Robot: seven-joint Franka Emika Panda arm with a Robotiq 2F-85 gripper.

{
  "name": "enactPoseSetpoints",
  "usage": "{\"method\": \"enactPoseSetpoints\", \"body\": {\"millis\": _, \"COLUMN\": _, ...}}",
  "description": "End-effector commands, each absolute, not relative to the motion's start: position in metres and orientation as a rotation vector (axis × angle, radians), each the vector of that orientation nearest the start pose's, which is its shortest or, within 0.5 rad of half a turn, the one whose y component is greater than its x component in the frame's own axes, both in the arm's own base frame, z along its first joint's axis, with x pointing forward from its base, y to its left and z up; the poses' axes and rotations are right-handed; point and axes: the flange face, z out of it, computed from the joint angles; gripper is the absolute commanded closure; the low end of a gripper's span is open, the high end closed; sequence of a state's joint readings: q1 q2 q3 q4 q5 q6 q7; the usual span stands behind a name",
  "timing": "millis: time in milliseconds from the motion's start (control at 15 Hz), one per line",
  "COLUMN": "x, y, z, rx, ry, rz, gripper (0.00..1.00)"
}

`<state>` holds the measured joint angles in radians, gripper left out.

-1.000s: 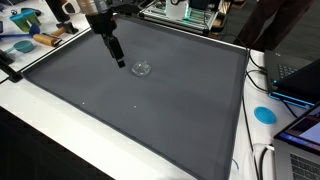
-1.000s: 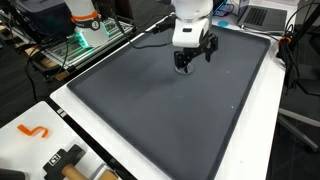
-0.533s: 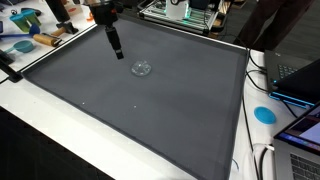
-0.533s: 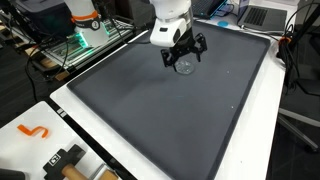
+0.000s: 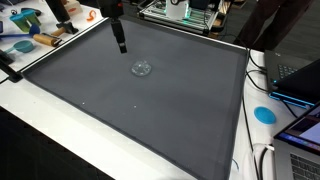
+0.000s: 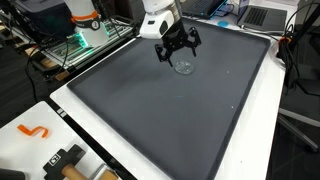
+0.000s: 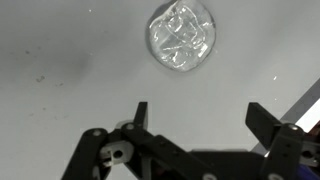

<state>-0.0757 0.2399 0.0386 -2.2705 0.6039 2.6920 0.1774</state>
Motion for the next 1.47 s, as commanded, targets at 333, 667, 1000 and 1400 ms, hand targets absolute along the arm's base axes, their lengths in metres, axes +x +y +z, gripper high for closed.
{"method": "enactPoseSetpoints", "body": {"millis": 333, "x": 0.507, "y": -0.029, "z": 0.275, "rx": -2.628, "ry": 0.987, "rz": -0.305, "gripper": 0.00}}
{"method": "enactPoseSetpoints", "body": {"millis": 667, "x": 0.488, "y": -0.018, "z": 0.282, "rx": -2.672, "ry": 0.885, "rz": -0.392, "gripper": 0.00}}
{"method": "enactPoseSetpoints", "body": {"millis": 1000, "x": 0.473, "y": 0.002, "z": 0.290, "rx": -2.755, "ry": 0.691, "rz": -0.404, "gripper": 0.00}}
{"method": "enactPoseSetpoints", "body": {"millis": 1400, "x": 0.457, "y": 0.026, "z": 0.301, "rx": -2.845, "ry": 0.509, "rz": -0.417, "gripper": 0.00}}
